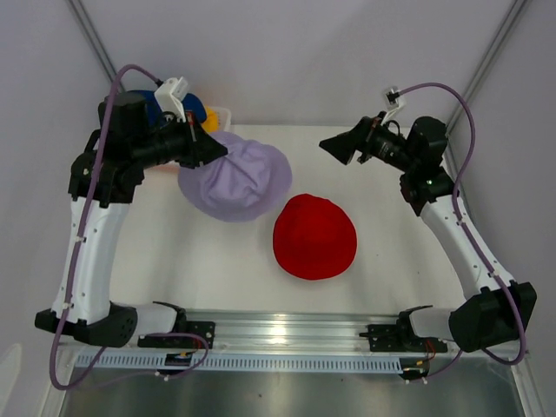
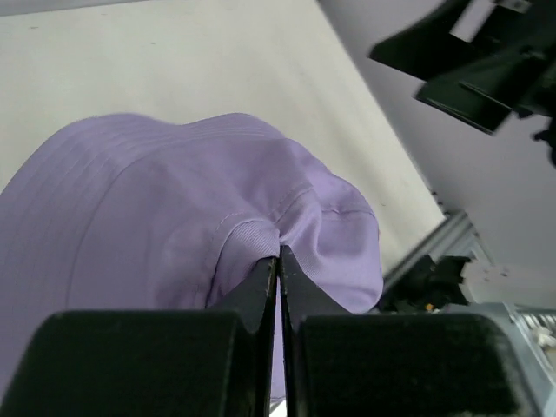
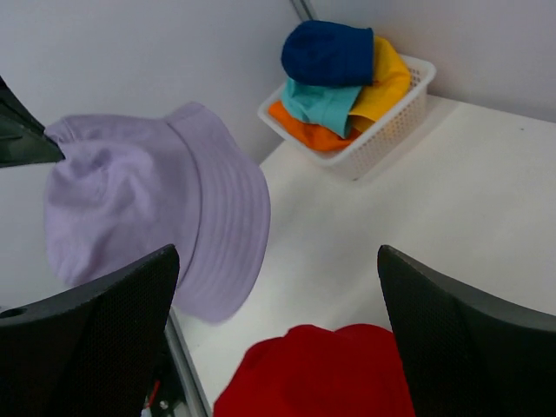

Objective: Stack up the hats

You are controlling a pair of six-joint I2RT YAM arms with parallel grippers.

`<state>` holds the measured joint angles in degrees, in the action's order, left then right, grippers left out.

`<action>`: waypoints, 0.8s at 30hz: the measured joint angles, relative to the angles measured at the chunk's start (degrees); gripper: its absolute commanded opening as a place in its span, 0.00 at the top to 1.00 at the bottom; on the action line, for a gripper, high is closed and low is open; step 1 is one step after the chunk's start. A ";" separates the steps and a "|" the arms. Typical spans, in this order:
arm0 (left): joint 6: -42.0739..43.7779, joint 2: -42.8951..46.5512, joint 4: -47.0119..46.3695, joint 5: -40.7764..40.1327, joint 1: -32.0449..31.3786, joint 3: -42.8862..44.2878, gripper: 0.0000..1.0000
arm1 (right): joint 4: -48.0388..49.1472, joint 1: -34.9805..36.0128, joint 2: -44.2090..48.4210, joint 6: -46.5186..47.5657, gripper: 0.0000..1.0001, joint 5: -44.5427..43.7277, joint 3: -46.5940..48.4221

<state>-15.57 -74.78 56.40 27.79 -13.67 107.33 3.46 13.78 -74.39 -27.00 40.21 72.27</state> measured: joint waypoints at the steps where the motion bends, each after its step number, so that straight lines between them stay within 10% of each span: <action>1: -0.33 0.57 0.26 1.25 -0.57 -0.02 0.99 | 0.92 0.68 0.00 -1.05 0.01 0.22 0.00; 24: -19.10 -0.46 -18.99 10.88 -23.87 -14.34 0.99 | -23.67 -2.84 26.34 -6.69 0.01 -23.58 -6.56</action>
<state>-34.68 -75.24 37.41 38.68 -37.54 92.99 -20.21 10.94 -48.05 -33.69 16.62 65.71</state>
